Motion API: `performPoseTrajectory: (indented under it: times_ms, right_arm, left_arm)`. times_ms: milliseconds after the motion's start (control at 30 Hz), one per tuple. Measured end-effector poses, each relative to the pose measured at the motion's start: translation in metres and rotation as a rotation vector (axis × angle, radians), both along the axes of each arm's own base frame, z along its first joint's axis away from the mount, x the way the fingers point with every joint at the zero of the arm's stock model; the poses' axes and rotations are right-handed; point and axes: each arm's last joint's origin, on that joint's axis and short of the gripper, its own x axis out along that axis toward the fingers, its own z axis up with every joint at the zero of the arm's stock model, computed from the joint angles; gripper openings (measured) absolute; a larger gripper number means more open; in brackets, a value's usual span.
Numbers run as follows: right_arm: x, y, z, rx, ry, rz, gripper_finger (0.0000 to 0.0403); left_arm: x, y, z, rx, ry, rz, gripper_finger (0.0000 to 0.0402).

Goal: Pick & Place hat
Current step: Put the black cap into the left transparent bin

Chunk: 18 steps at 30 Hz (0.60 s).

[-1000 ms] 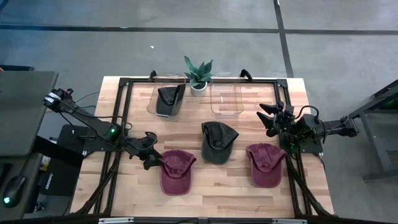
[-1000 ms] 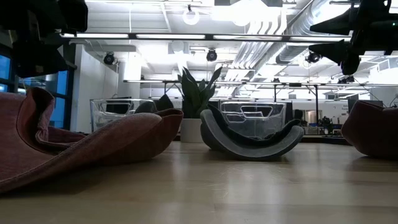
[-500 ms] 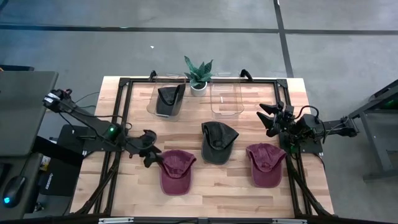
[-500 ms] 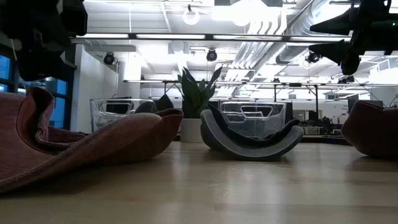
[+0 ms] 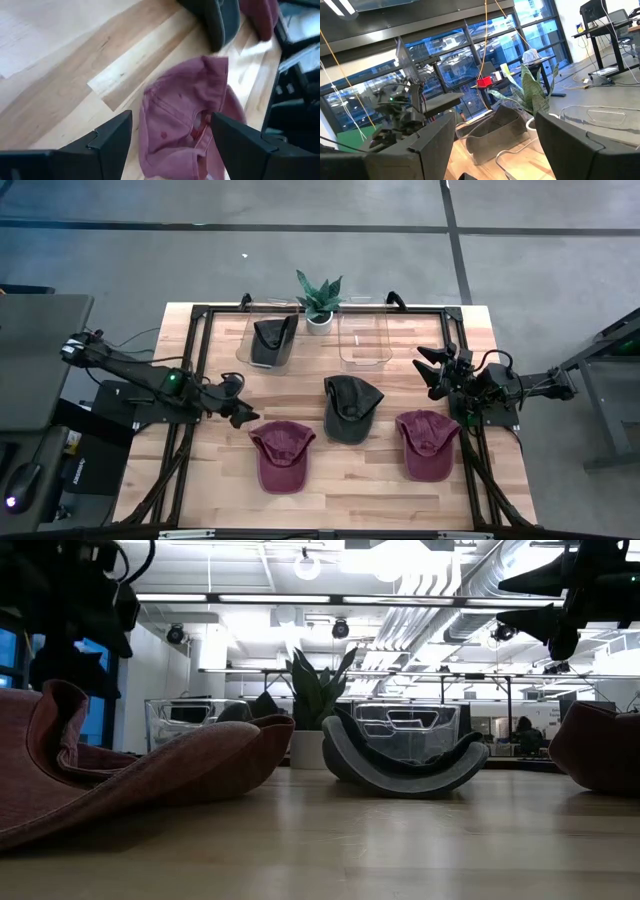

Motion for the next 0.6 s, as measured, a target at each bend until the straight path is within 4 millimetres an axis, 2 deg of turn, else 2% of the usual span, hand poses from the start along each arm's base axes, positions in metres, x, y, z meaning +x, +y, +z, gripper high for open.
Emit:
performPoseTrajectory:
  times_ms: [433,600]
  right_arm:
    - [0.0,0.0,0.0,0.0,0.0,0.0,0.0271]
    - [0.0,0.0,0.0,0.0,0.0,0.0,0.0271]
  left_arm:
    - [-0.014,0.025,-0.016,0.039,-0.06,0.109,0.0261]
    - [-0.018,0.029,-0.025,0.082,-0.07,0.1,0.0261]
